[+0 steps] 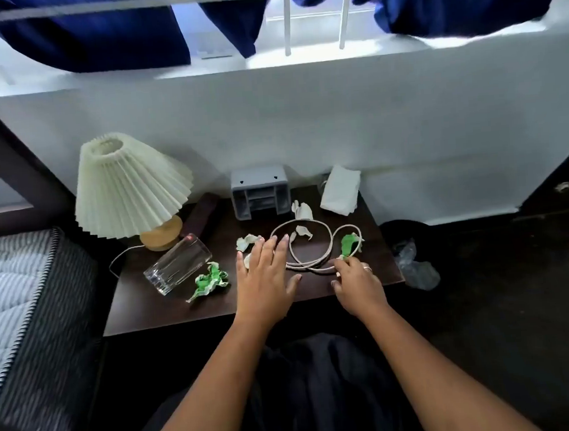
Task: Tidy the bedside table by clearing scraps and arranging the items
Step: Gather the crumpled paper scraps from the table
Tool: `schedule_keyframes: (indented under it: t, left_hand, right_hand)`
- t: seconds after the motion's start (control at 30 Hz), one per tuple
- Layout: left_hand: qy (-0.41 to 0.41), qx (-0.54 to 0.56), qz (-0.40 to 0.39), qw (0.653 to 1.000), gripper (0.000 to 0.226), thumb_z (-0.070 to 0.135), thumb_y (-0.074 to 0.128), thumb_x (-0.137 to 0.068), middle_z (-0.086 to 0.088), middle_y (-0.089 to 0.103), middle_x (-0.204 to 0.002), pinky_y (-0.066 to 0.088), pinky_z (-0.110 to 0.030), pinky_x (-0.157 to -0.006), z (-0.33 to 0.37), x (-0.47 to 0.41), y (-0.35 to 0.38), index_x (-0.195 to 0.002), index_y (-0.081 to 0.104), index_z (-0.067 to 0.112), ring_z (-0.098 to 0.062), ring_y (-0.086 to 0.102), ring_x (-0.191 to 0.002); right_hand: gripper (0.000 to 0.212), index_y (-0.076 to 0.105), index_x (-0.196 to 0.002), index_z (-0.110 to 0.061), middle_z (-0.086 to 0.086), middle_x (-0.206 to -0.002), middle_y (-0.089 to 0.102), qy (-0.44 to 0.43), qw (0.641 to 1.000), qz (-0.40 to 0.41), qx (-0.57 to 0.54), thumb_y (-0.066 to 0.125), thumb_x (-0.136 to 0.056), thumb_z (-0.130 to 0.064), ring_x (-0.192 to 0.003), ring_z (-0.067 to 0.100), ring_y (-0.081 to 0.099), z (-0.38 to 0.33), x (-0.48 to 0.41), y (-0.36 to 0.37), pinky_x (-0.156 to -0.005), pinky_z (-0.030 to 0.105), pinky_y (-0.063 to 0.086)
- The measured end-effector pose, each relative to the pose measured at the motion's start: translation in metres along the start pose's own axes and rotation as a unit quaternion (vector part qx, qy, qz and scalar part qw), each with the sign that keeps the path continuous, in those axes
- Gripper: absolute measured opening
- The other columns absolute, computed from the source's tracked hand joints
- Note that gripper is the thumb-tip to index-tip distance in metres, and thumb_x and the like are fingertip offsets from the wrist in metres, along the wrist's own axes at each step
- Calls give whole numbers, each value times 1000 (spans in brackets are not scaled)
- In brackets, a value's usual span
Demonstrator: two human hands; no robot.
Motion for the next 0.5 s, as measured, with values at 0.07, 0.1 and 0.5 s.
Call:
schedule_keyframes:
  t: [0.07,0.1,0.5]
  left_hand:
    - [7,-2,5,1000,69,46,42,-91,4,18,-155,4,-48,-117,1,-11,8,-148,9,27,-17,9,-145]
    - [13,-3,6,1000,67,44,45,-90,4,23,-153,7,-47,-117,0,-15,15,-147,14,27,-17,15,-144]
    - [217,-24,114,969,43,32,46,-76,4,64,-109,50,-40,-93,22,-35,51,-117,51,21,-16,61,-99]
  right_hand:
    - [41,50,-127,-24,6,-133,47,8,999,-17,-27,55,-86,-20,-121,30,45,6,-11,6,-97,42,43]
    - [39,52,-124,-23,7,-129,48,8,999,-23,-35,55,-86,-18,-119,31,46,9,-16,11,-97,42,44]
    - [11,70,-77,-13,4,-80,66,42,948,76,-305,61,-81,-8,-74,16,61,53,-37,-19,-71,24,49]
Point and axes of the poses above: each hand's wrist, its own x-axis away from the middle knuckle, its own y-axis out of the palm, z = x × y, the point moved 8 cm from there along -x, towards the middle knuckle
